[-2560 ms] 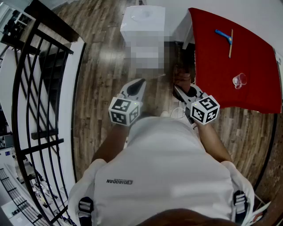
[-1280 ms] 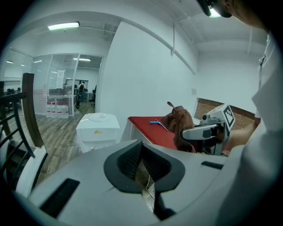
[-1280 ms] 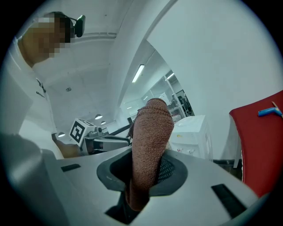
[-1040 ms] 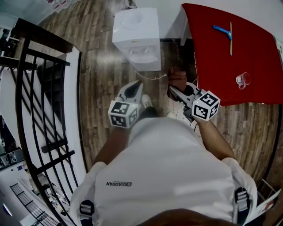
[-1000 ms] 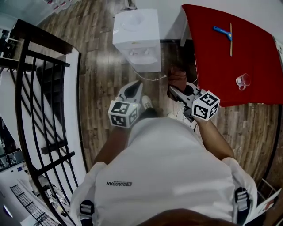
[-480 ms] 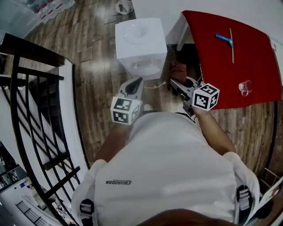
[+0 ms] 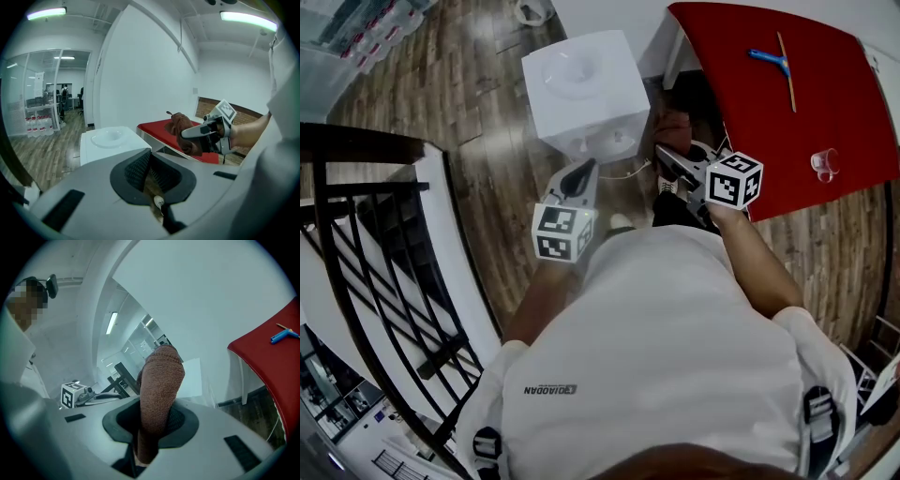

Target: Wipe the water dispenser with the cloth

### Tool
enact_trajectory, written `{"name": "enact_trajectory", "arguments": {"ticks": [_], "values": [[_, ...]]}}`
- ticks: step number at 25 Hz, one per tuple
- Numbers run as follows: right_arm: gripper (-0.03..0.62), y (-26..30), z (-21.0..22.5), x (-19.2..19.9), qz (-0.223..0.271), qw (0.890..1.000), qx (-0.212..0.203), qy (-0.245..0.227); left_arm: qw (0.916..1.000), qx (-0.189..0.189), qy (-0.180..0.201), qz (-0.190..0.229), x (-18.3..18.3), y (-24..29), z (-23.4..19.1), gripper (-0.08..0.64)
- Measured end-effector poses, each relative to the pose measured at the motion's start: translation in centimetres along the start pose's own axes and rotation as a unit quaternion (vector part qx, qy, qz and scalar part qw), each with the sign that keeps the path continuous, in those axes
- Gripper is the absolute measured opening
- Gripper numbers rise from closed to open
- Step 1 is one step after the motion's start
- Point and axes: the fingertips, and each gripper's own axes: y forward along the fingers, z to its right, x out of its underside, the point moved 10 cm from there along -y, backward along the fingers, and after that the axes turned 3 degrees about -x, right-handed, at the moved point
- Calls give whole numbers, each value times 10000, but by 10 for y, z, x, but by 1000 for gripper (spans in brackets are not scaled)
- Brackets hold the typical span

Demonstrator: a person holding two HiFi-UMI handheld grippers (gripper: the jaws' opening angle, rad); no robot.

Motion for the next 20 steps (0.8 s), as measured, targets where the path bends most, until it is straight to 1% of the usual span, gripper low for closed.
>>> {"name": "enact_trajectory", "arguments": {"ticks": [4, 10, 13, 17, 20], "values": [[72, 7, 32, -17, 7, 9999, -7, 112, 9998, -45, 149, -122, -16, 23, -5, 1], [72, 22, 95, -44, -83, 9988, -223, 435, 9982, -331, 407, -292, -45, 67, -9, 1], [72, 36, 125, -54, -206, 9977, -424, 491, 9952, -472, 654, -563, -57, 100, -11, 0], [72, 58, 163, -62, -483, 9942, -776, 575, 9914, -526, 673, -990, -67, 145, -9, 0], [72, 77, 186, -65, -726, 9898, -1031, 669, 9882, -589, 682, -1236, -72, 166, -13, 0]]}}
